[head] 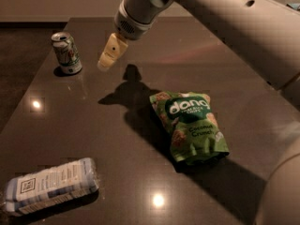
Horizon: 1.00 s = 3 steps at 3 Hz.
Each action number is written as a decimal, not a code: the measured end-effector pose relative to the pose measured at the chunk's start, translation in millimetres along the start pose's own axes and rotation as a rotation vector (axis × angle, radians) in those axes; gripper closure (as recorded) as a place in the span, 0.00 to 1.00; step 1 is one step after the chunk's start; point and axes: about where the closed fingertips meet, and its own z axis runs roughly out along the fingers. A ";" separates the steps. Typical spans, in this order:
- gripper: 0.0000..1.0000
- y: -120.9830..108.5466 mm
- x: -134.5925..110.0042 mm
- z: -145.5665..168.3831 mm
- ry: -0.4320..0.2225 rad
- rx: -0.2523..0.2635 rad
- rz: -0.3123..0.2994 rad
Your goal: Pick 7up can
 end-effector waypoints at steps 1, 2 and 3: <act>0.00 2.5 -27.8 29.3 -0.030 0.045 0.019; 0.00 6.0 -53.9 54.4 -0.067 0.047 0.038; 0.00 12.8 -77.6 73.2 -0.103 0.027 0.046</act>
Offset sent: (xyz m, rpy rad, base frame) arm 0.0446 0.1089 -0.0178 0.1214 -0.0572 -0.0621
